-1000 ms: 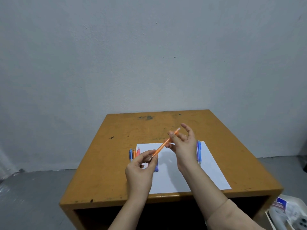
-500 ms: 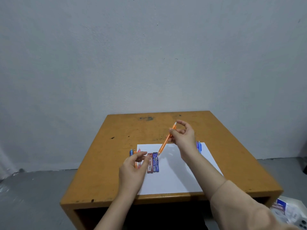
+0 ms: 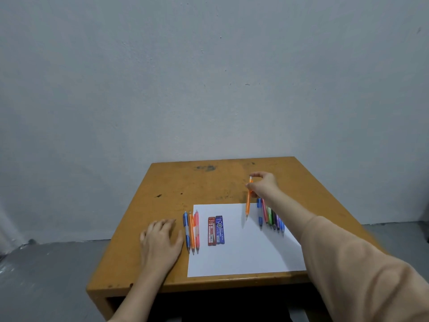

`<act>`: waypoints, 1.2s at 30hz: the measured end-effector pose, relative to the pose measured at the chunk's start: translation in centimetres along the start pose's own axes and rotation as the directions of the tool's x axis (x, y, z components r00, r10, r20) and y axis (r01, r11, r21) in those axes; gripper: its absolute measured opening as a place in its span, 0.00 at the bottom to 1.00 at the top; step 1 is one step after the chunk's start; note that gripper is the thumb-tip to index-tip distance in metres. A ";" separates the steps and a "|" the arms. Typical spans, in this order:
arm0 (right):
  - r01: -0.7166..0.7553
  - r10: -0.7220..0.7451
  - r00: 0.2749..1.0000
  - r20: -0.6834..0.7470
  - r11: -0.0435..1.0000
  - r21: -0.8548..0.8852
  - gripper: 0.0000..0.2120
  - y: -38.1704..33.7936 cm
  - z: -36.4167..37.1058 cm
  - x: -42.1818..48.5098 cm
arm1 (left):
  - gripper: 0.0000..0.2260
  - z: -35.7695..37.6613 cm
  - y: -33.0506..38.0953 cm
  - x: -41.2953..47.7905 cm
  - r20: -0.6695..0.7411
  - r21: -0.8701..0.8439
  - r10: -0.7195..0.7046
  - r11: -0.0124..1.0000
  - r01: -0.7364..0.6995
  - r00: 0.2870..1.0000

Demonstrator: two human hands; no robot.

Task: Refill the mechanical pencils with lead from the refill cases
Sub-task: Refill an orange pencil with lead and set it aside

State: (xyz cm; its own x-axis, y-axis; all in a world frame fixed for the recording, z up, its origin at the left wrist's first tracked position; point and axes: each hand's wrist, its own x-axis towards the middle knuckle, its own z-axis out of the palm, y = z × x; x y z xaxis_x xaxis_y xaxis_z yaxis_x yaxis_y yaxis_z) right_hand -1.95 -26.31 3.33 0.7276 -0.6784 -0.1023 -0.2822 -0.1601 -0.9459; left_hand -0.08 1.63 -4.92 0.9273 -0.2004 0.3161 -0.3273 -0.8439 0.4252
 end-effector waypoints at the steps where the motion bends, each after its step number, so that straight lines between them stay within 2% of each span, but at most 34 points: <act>1: -0.017 0.018 1.000 0.007 0.999 -0.050 0.16 0.3 0.0 0.3 | 0.20 0.1 0.0 0.1 0.008 0.001 -0.008 1.000 0.008 1.000; 9: -0.049 0.059 0.998 0.020 0.942 -0.331 0.15 1.9 0.1 1.9 | 0.23 0.6 -0.1 0.9 0.102 0.066 -0.049 0.997 0.042 0.994; 21: -0.011 0.008 1.000 -0.008 0.845 -0.534 0.16 3.3 0.0 3.5 | 0.22 0.7 -0.1 0.8 0.105 0.114 -0.032 0.993 0.020 0.994; 29: 0.043 -0.030 0.999 0.032 0.756 -0.653 0.17 4.1 0.0 3.2 | 0.22 0.7 0.0 0.8 0.109 0.103 -0.041 0.994 0.029 0.993; 33: 0.071 -0.036 0.997 0.065 0.723 -0.687 0.11 4.5 0.1 3.4 | 0.22 0.8 -0.1 0.9 0.110 0.110 -0.042 0.994 0.030 0.993; 36: 0.094 -0.045 0.995 0.089 0.707 -0.701 0.13 4.8 0.0 3.5 | 0.21 0.8 0.0 0.9 0.108 0.110 -0.046 0.993 0.034 0.993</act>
State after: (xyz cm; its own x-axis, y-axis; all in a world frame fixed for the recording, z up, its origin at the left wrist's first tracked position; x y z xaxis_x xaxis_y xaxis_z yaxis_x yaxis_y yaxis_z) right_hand -0.73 -29.45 -1.55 0.7922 -0.6040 -0.0868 -0.5691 -0.6799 -0.4625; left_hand 0.89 1.08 -5.33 0.9555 -0.2140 0.2030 -0.2738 -0.8996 0.3401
